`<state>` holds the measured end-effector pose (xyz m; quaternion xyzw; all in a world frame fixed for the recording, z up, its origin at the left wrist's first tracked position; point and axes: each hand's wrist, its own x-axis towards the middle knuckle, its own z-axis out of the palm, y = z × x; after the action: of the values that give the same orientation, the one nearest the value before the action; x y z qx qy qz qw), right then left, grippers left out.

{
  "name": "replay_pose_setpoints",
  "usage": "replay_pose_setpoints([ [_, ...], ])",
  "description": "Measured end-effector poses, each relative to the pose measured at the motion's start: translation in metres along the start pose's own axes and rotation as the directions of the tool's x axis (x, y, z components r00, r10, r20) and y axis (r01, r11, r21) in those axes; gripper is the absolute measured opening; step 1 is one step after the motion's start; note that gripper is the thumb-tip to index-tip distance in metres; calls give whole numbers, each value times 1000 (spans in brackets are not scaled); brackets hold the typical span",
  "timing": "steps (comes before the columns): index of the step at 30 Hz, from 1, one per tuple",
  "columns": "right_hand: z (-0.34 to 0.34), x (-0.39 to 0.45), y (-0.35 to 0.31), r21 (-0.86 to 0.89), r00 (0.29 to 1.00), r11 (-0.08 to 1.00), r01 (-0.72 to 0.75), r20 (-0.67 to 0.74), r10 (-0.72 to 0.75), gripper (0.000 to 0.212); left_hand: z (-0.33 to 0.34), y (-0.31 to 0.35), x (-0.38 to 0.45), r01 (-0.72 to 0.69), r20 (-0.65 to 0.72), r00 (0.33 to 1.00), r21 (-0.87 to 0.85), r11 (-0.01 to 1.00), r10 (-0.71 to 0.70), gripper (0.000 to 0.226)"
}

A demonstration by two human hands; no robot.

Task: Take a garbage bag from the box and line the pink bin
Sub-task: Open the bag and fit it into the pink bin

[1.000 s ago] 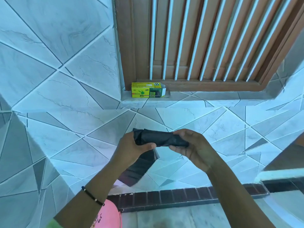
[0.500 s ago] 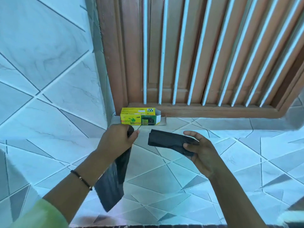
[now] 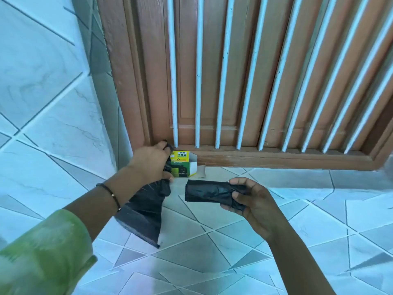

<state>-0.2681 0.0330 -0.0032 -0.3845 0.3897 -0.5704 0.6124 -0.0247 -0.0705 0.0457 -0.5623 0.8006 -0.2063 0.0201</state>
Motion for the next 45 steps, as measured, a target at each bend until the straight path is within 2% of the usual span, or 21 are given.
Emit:
replay_pose_setpoints([
  [7, -3, 7, -6, 4, 1000, 1000, 14, 20, -14, 27, 2, -2, 16, -14, 19, 1000, -52, 999, 15, 74],
  [9, -2, 7, -8, 16, 994, 995, 100, -46, -99, 27, 3, -1, 12, -10, -13, 1000, -87, 996, 8, 73],
  [11, 0, 3, -12, -57, 944, 956, 286, -153, -292, 28, 7, 1, 1, 12, -82, 996, -165, 986, -26, 73],
  [13, 7, -5, -21, -268, 813, 825, 498, -188, -552, 33, 11, 6, -12, 38, -156, 985, -248, 968, -78, 74],
  [14, 11, -10, -27, -391, 727, 711, 585, -135, -673, 35, 12, 9, -19, 47, -183, 978, -279, 959, -101, 74],
  [16, 19, -19, -37, -606, 561, 407, 684, 80, -824, 34, 10, 16, -29, 54, -246, 958, -342, 938, -145, 74],
  [17, 23, -21, -39, -674, 500, 254, 694, 197, -843, 32, 8, 18, -33, 58, -276, 946, -376, 925, -171, 74],
  [19, 27, -23, -41, -728, 444, 52, 684, 358, -821, 27, 0, 21, -39, 77, -303, 926, -437, 896, -227, 72],
  [20, 27, -23, -39, -734, 430, -1, 679, 399, -810, 25, -3, 21, -41, 88, -304, 918, -468, 879, -254, 69],
  [22, 29, -24, -37, -733, 416, -38, 679, 427, -803, 24, -6, 20, -46, 97, -316, 899, -530, 842, -303, 65],
  [25, 30, -31, -38, -732, 457, -1, 681, 427, -780, 25, -8, 15, -51, 96, -339, 871, -591, 801, -355, 64],
  [27, 31, -37, -40, -727, 519, 58, 684, 430, -738, 28, -7, 13, -52, 71, -352, 881, -564, 823, -317, 64],
  [28, 31, -39, -41, -721, 561, 120, 683, 412, -718, 31, -6, 12, -53, 45, -360, 890, -543, 839, -281, 65],
  [30, 31, -41, -43, -686, 679, 342, 643, 302, -669, 37, -5, 13, -56, -27, -377, 904, -524, 851, -203, 66],
  [32, 27, -41, -44, -592, 798, 604, 534, 116, -592, 42, -5, 16, -63, -99, -386, 913, -525, 846, -133, 68],
  [34, 21, -39, -44, -503, 848, 743, 441, -38, -529, 44, -5, 20, -70, -152, -405, 910, -522, 840, -87, 66],
  [36, 19, -40, -42, -467, 861, 788, 402, -101, -498, 42, -3, 24, -78, -163, -401, 913, -524, 836, -73, 65],
  [38, 21, -43, -39, -454, 871, 801, 391, -101, -482, 37, -1, 29, -84, -146, -376, 922, -554, 820, -90, 66],
  [42, 20, -49, -34, -423, 888, 833, 358, -122, -444, 38, 1, 32, -96, -112, -295, 946, -684, 720, -133, 66],
  [45, 12, -52, -32, -442, 910, 840, 314, -114, -400, 40, 3, 33, -103, -146, -281, 957, -676, 722, -70, 65],
])
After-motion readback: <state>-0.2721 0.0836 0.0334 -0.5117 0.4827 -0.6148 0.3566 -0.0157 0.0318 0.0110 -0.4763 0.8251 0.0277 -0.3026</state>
